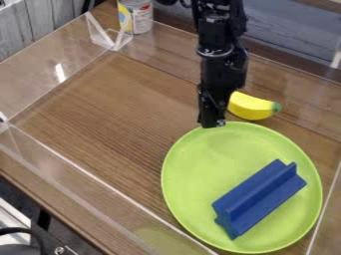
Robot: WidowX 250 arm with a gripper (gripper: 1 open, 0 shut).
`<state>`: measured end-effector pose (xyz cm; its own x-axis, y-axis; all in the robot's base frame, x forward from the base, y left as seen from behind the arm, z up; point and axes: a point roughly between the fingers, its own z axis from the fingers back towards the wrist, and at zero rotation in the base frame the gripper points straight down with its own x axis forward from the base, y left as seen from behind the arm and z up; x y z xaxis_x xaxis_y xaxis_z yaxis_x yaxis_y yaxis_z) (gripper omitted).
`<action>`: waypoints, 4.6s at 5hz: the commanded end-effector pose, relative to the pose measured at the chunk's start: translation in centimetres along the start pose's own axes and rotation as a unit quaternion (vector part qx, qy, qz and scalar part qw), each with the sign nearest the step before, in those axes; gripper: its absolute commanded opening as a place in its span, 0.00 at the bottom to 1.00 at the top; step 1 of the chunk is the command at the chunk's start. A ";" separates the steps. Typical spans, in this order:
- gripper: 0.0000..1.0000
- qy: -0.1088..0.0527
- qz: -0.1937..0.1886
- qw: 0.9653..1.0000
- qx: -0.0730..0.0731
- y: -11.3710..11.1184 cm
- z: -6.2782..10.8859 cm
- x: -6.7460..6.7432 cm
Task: Remove the banana from inside the green plate and put it on the table
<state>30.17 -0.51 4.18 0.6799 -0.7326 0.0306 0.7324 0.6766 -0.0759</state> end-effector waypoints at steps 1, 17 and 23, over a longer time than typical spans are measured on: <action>0.00 -0.016 -0.001 1.000 0.024 1.7 1.0 1.3; 0.00 -0.045 0.042 0.996 0.060 7.0 0.3 2.4; 0.00 -0.054 0.054 0.996 0.056 7.7 -0.5 2.3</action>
<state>36.61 2.52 2.02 0.7490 -0.6539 0.1068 0.6581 0.7529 -0.0059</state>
